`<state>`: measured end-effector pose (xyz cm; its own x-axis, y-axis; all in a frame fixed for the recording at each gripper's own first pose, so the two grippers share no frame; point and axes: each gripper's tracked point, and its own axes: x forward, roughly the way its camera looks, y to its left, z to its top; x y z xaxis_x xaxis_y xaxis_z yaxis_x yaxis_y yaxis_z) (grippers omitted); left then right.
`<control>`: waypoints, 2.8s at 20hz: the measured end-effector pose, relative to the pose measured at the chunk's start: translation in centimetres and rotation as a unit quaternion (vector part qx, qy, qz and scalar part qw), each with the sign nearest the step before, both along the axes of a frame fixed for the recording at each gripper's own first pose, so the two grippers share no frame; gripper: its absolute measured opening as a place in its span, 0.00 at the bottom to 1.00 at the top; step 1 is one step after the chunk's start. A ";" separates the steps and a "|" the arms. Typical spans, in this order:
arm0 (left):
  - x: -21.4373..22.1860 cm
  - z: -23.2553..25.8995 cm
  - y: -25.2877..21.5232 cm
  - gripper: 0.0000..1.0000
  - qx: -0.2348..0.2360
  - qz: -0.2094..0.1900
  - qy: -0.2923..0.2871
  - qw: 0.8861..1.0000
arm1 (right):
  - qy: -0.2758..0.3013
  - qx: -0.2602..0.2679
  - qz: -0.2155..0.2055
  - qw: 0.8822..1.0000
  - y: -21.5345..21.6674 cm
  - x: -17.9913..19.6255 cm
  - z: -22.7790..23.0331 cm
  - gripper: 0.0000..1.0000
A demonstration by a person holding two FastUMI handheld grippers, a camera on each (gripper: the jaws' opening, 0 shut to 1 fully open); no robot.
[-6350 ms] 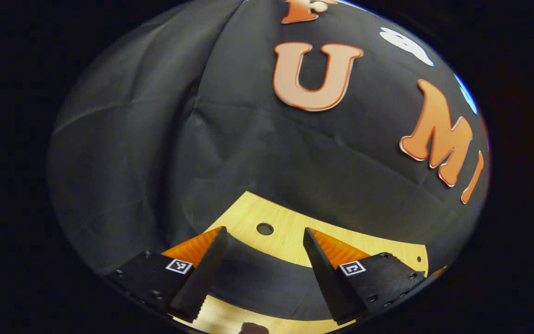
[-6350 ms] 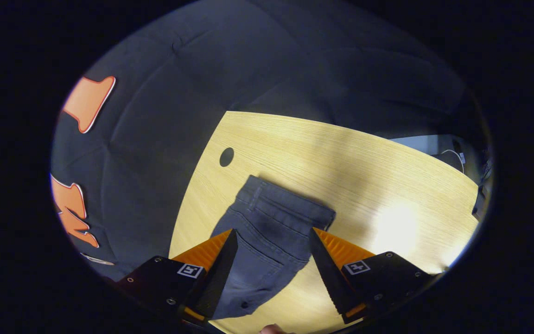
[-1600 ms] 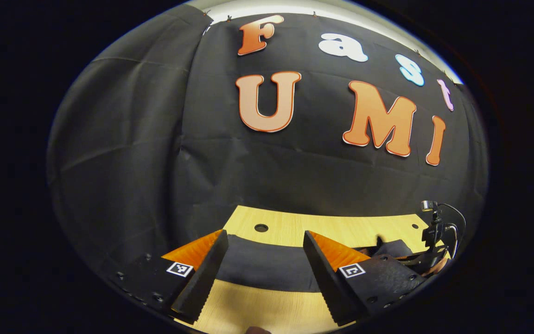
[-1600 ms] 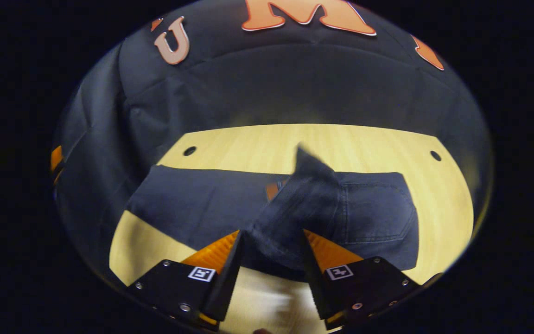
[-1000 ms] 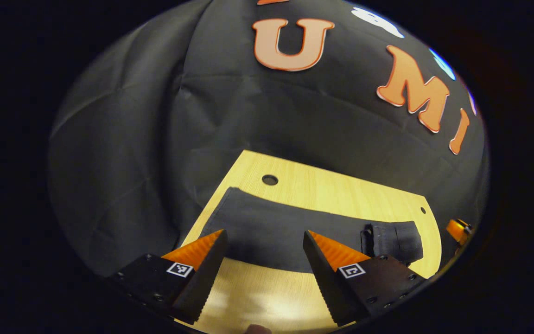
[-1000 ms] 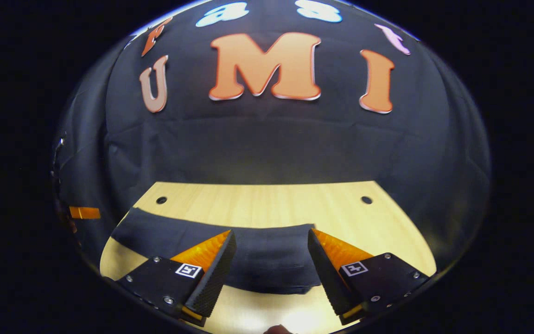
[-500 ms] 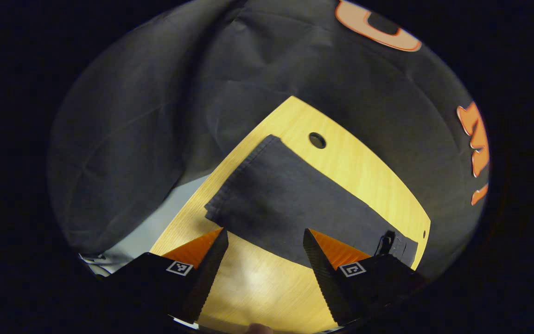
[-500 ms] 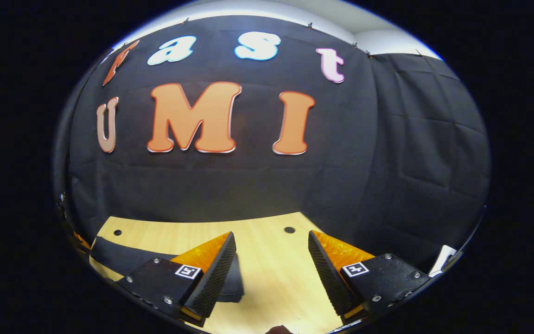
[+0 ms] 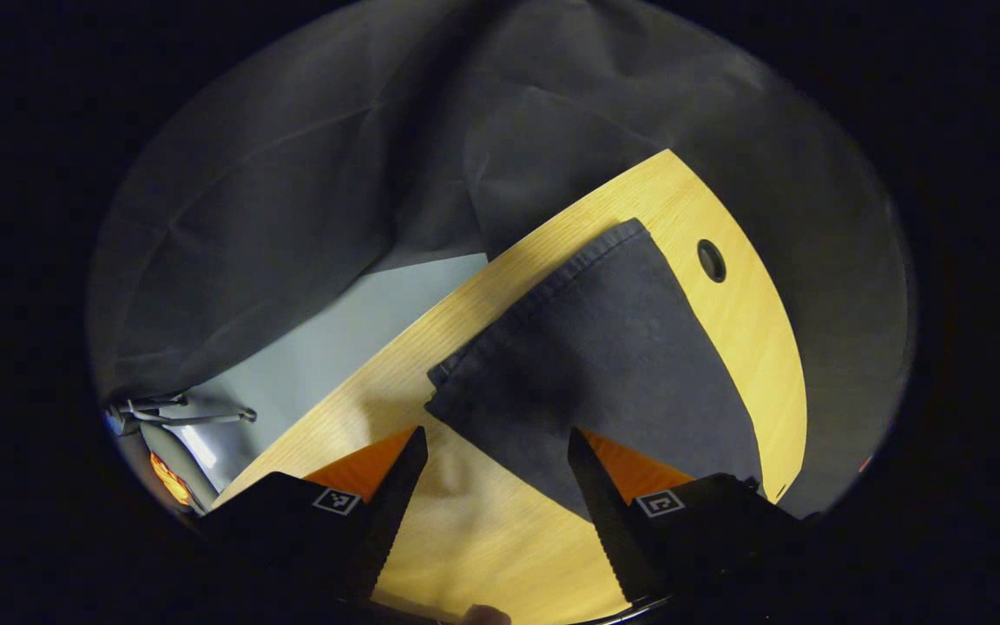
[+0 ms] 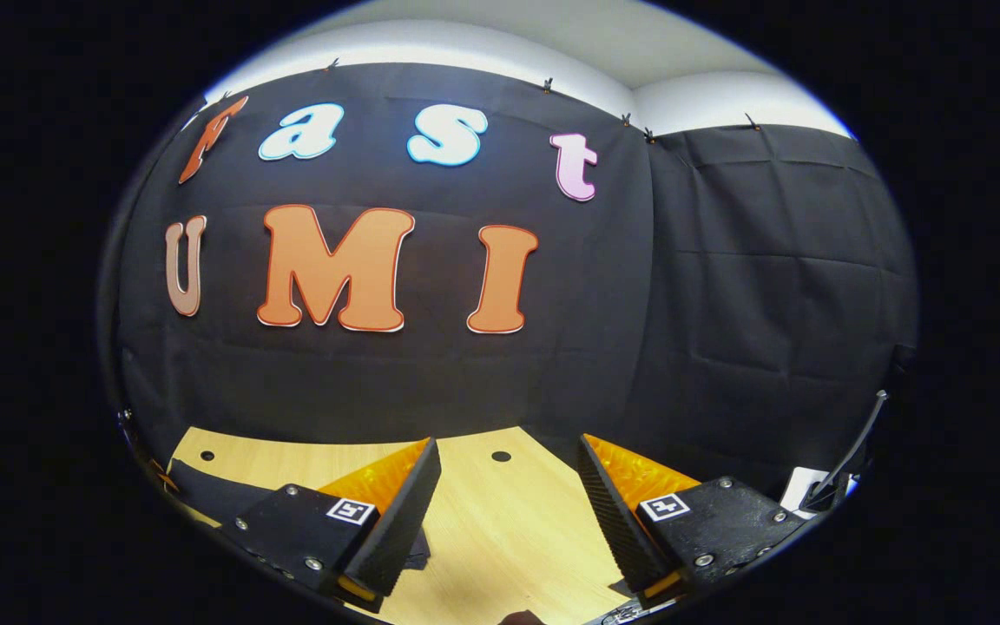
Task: Grasp the waist and the cuffs of the jeans and fold them to make the two legs overlap; first hold the waist and fold one-third of the jeans toward the cuffs, then hold the cuffs and fold the remaining one-third in the same direction to finish folding.
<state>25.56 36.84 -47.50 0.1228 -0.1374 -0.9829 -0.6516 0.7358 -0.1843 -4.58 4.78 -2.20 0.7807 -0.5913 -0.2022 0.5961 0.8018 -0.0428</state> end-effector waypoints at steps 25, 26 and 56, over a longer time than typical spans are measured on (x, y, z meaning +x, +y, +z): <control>2.2 9.1 -1.9 0.10 0.048 0.036 -0.205 0.977 | 0.001 0.048 0.149 0.988 3.8 7.2 -2.6 0.95; 2.4 10.5 -2.3 0.10 0.054 0.024 -0.224 0.973 | -0.001 0.049 0.156 0.987 3.9 7.7 -2.8 0.95; 1.8 32.5 -37.3 0.10 -0.012 -0.215 -0.409 0.887 | 0.012 0.108 0.224 0.968 -2.6 9.0 -9.1 0.96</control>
